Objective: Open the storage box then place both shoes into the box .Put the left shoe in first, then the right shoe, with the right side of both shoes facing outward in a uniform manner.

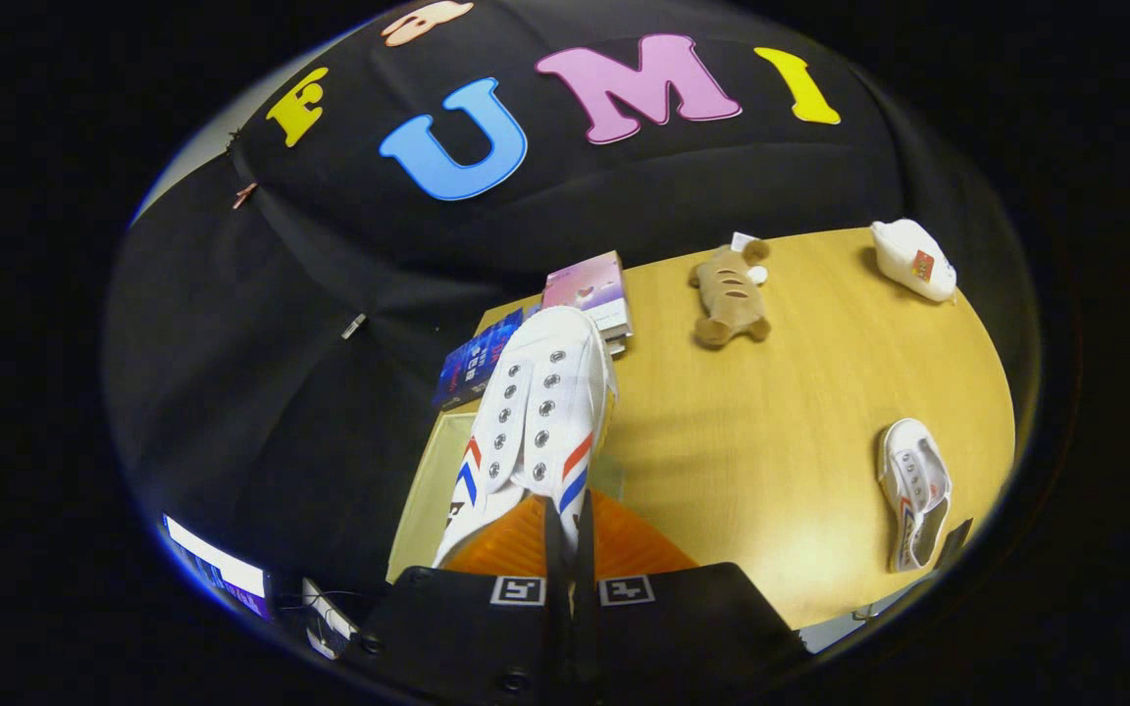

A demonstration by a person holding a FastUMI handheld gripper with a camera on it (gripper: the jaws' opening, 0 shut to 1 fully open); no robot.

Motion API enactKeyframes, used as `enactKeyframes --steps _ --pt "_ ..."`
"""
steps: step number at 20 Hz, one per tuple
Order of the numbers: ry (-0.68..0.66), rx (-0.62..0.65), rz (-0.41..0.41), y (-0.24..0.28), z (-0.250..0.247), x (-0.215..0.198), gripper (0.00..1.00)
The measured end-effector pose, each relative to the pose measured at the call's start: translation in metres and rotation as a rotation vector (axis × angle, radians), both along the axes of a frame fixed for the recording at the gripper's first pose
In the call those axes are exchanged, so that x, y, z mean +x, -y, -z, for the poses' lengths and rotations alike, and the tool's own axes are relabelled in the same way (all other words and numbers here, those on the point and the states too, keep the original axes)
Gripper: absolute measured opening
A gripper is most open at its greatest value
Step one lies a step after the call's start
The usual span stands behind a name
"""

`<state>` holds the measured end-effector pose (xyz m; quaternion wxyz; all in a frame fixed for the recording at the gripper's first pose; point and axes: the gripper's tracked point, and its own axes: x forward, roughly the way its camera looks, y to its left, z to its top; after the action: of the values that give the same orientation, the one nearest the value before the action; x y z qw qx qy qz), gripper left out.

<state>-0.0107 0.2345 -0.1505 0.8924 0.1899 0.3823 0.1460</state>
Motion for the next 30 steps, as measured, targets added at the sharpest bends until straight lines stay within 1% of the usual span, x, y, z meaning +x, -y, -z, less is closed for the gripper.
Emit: enactKeyframes --steps 6,9,12,16,17,18,19,20,21,22,24,26,28,30 --pt "-0.067 0.006 -0.082 -0.077 0.027 -0.006 0.05" --pt "-0.098 0.002 -0.096 -0.104 0.038 -0.010 0.05" --pt "-0.125 -0.031 -0.104 -0.124 0.057 -0.012 0.05" --pt "-0.161 -0.077 -0.089 -0.141 0.084 -0.014 0.05" --pt "-0.163 -0.046 -0.103 -0.152 0.085 -0.015 0.07" --pt "-0.154 0.013 -0.118 -0.169 0.079 -0.014 0.21" --pt "-0.137 0.042 -0.127 -0.179 0.074 -0.012 0.36" --pt "-0.110 0.033 -0.140 -0.178 0.066 -0.010 0.57" --pt "-0.073 0.015 -0.168 -0.188 0.078 0.010 0.78" --pt "-0.040 -0.028 -0.185 -0.174 0.069 0.005 0.99" --pt "0.000 -0.101 -0.207 -0.150 0.065 -0.003 0.99" --pt "0.031 -0.155 -0.206 -0.117 0.060 -0.010 0.99" --pt "0.059 -0.198 -0.188 -0.078 0.055 -0.016 0.99" --pt "0.082 -0.228 -0.148 -0.033 0.050 -0.021 0.99"
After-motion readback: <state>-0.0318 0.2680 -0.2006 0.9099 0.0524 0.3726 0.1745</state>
